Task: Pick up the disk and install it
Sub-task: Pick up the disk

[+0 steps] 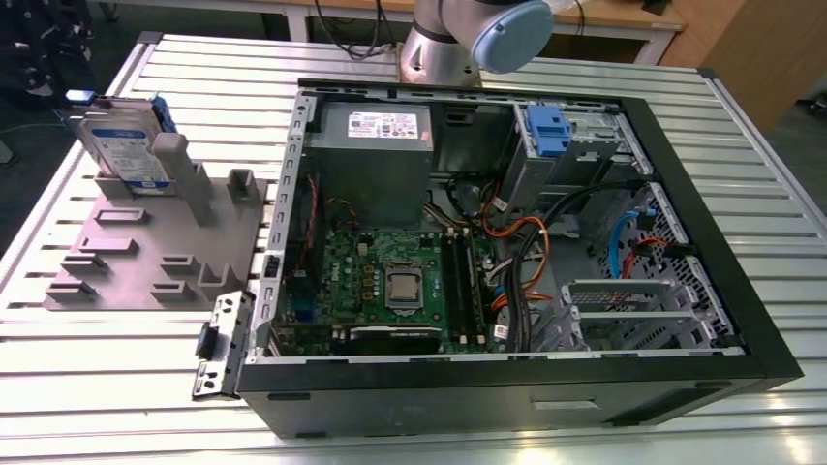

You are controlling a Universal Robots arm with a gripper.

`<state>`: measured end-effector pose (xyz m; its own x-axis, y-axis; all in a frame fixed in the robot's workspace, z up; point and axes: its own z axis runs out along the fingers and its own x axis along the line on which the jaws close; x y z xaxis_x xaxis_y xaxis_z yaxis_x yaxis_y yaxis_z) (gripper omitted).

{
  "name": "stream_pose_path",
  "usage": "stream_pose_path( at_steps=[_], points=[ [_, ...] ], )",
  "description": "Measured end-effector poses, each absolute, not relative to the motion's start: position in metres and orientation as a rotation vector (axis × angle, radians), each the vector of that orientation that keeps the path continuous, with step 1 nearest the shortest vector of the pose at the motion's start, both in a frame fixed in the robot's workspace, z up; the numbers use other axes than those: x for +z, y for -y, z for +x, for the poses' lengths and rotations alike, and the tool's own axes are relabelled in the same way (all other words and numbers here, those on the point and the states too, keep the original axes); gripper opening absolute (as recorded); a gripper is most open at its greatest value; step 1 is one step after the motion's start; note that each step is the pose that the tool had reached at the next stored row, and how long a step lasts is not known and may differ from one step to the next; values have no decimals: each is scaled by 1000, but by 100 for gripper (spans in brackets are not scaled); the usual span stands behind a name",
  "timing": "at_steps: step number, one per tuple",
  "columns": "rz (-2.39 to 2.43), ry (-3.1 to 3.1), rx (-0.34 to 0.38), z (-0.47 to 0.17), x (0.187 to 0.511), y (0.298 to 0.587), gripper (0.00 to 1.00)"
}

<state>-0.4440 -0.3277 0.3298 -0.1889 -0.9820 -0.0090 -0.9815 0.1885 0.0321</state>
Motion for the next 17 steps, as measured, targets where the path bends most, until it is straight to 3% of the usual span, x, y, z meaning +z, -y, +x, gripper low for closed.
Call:
stream_pose_path(
  at_steps=[17],
  points=[
    [2060, 2369, -34, -449, 311, 328, 53]
  ],
)
